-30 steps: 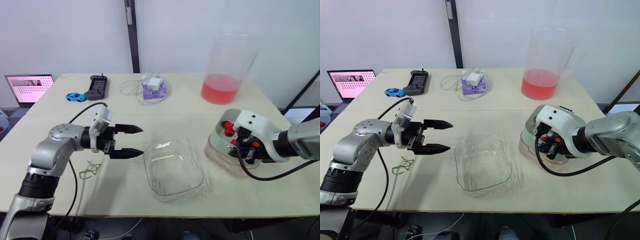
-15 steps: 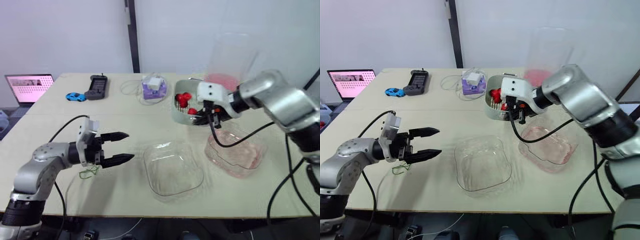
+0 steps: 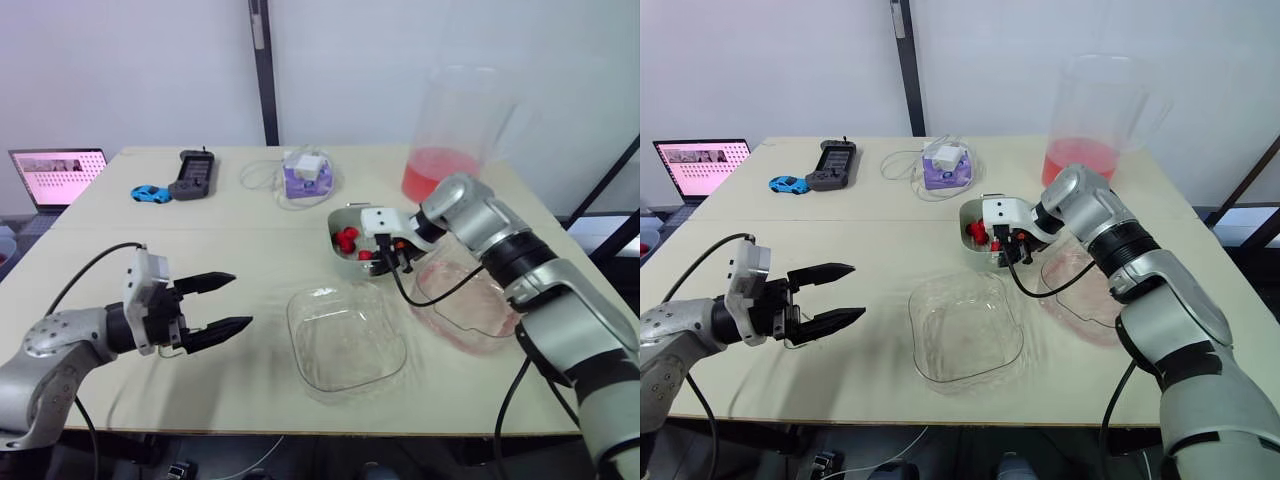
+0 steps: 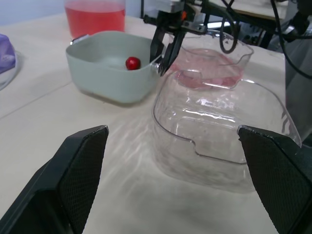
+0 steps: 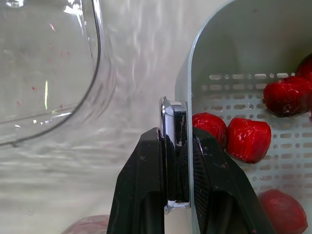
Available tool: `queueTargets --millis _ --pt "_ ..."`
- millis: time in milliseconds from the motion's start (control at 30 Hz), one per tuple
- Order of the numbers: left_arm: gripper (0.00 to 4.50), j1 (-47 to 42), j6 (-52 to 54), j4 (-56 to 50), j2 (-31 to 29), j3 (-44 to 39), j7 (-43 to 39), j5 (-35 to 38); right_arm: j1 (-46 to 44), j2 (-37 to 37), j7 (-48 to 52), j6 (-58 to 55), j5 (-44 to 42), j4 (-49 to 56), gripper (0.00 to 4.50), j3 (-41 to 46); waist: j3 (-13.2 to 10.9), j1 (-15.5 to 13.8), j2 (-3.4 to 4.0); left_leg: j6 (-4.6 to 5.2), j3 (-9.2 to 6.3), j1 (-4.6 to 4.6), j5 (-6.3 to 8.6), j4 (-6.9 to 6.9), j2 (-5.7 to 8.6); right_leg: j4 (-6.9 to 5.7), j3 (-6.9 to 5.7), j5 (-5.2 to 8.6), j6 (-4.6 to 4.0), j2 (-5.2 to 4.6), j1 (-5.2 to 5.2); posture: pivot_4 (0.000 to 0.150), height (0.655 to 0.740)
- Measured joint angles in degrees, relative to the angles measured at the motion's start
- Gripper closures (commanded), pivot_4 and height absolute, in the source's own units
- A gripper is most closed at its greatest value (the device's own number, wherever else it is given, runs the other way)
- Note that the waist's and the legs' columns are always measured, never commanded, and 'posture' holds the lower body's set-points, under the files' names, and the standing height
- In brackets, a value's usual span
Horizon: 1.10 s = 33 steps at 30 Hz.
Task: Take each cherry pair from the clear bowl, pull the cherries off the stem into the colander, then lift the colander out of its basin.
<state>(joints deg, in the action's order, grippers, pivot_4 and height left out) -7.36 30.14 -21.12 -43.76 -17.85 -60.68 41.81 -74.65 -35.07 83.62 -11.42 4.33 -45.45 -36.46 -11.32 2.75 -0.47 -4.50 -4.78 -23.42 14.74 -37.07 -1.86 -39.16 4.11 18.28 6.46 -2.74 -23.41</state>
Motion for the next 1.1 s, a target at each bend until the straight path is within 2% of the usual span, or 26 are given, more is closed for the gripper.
queueTargets --millis 267,467,567,733,833,900,1100 --pt "0.00 -3.0 0.9 0.9 0.0 1.0 1.0 0.6 -3.2 0.3 1.3 1.8 2.3 -4.1 0.03 4.9 0.0 0.0 0.00 -0.01 0.00 0.00 -0.01 0.00 0.00 -0.01 0.00 0.00 0.00 0.00 0.00 0.150 0.7332" --pt "0.00 -7.5 3.6 4.9 0.0 2.6 2.4 1.2 -3.5 -7.5 3.8 -6.9 -0.8 5.8 0.03 14.1 0.0 -0.4 0.01 -0.01 -0.01 -0.03 0.00 0.00 0.03 0.03 -0.02 0.00 0.00 -0.04 0.03 0.150 0.7332" --pt "0.00 -9.2 4.6 6.3 0.0 3.8 2.8 1.1 1.6 -13.6 2.1 -12.2 -5.5 15.8 0.03 23.4 0.0 -0.5 -0.02 0.01 -0.04 -0.02 0.01 0.01 0.03 0.06 -0.05 0.00 0.00 -0.04 0.07 0.150 0.7332" --pt "0.00 -10.5 4.5 8.1 -0.2 5.8 4.0 -1.2 19.9 -20.5 -4.9 -17.9 -12.8 29.7 0.03 40.3 0.0 -0.1 -0.01 0.02 0.03 0.06 0.01 0.01 0.02 0.01 0.05 0.00 0.00 0.01 0.09 0.150 0.7332" --pt "0.00 -10.8 1.8 11.6 -0.9 7.8 4.0 -5.7 40.5 -20.0 -8.8 -15.8 -17.0 39.9 0.03 57.4 0.1 -0.6 -0.05 0.15 -0.05 0.09 0.08 0.06 0.01 0.05 -0.05 0.01 0.00 0.06 0.20 0.150 0.7332" --pt "0.00 -11.3 0.2 17.2 -1.0 8.1 3.5 -7.9 52.2 -16.0 -12.3 -17.2 -19.7 46.5 0.03 65.8 0.0 -0.3 0.05 0.13 0.03 0.10 0.07 -0.01 0.02 -0.03 0.04 0.01 0.00 0.04 0.16 0.150 0.7332" --pt "0.00 -12.0 -3.2 23.3 -1.4 8.0 0.4 -10.1 66.3 -11.8 -20.6 -21.5 -25.7 59.1 0.03 76.5 0.1 -0.1 0.08 0.07 0.07 0.27 0.03 0.01 0.01 -0.06 0.14 0.01 0.01 0.08 0.27 0.150 0.7332"
